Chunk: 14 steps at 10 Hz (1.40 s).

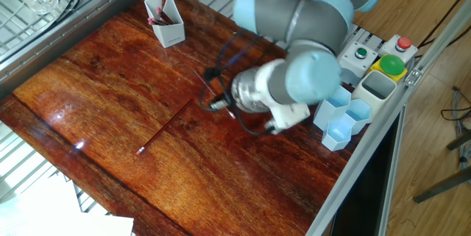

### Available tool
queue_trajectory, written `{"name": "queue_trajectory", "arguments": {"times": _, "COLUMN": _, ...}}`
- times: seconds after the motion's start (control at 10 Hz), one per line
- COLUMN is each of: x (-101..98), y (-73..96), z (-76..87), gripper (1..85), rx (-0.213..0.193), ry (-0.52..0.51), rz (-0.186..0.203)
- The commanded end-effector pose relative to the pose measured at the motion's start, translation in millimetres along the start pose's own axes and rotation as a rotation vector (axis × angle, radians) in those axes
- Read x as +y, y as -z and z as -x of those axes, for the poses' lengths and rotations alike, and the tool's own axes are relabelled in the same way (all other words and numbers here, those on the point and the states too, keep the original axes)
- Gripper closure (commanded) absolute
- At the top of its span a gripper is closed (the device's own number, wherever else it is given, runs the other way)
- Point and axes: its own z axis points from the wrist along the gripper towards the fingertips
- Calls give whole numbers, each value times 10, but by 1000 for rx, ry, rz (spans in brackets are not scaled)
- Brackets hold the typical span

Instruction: Put the pen into the pen holder

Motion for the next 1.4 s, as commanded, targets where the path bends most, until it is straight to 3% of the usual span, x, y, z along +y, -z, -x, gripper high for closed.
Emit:
{"name": "queue_trajectory", "arguments": {"times": 0.0, "x": -114, "y": 283, "z": -287, "gripper": 847, "rx": -96, "ry": -22, "rz": 37}}
{"name": "queue_trajectory", "arguments": {"times": 0.1, "x": -140, "y": 377, "z": -403, "gripper": 847, "rx": -123, "ry": -61, "rz": 50}}
{"name": "queue_trajectory", "arguments": {"times": 0.3, "x": -221, "y": 551, "z": -762, "gripper": 847, "rx": -130, "ry": -161, "rz": 63}}
{"name": "queue_trajectory", "arguments": {"times": 0.4, "x": -188, "y": 612, "z": -957, "gripper": 847, "rx": -141, "ry": -238, "rz": 98}}
{"name": "queue_trajectory", "arguments": {"times": 0.5, "x": -75, "y": 603, "z": -989, "gripper": 847, "rx": -156, "ry": -348, "rz": 123}}
{"name": "queue_trajectory", "arguments": {"times": 0.6, "x": -17, "y": 582, "z": -982, "gripper": 847, "rx": -159, "ry": -403, "rz": 147}}
{"name": "queue_trajectory", "arguments": {"times": 0.7, "x": 53, "y": 585, "z": -818, "gripper": 847, "rx": -201, "ry": -466, "rz": 207}}
{"name": "queue_trajectory", "arguments": {"times": 0.8, "x": 289, "y": 704, "z": -588, "gripper": 847, "rx": -259, "ry": -541, "rz": 335}}
{"name": "queue_trajectory", "arguments": {"times": 0.9, "x": 366, "y": 747, "z": -530, "gripper": 847, "rx": -262, "ry": -610, "rz": 384}}
{"name": "queue_trajectory", "arguments": {"times": 1.0, "x": 357, "y": 751, "z": -515, "gripper": 847, "rx": -255, "ry": -686, "rz": 394}}
{"name": "queue_trajectory", "arguments": {"times": 1.1, "x": 275, "y": 735, "z": -496, "gripper": 847, "rx": -264, "ry": -741, "rz": 373}}
{"name": "queue_trajectory", "arguments": {"times": 1.2, "x": 134, "y": 682, "z": -549, "gripper": 847, "rx": -258, "ry": -782, "rz": 316}}
{"name": "queue_trajectory", "arguments": {"times": 1.3, "x": 80, "y": 665, "z": -569, "gripper": 847, "rx": -255, "ry": -807, "rz": 296}}
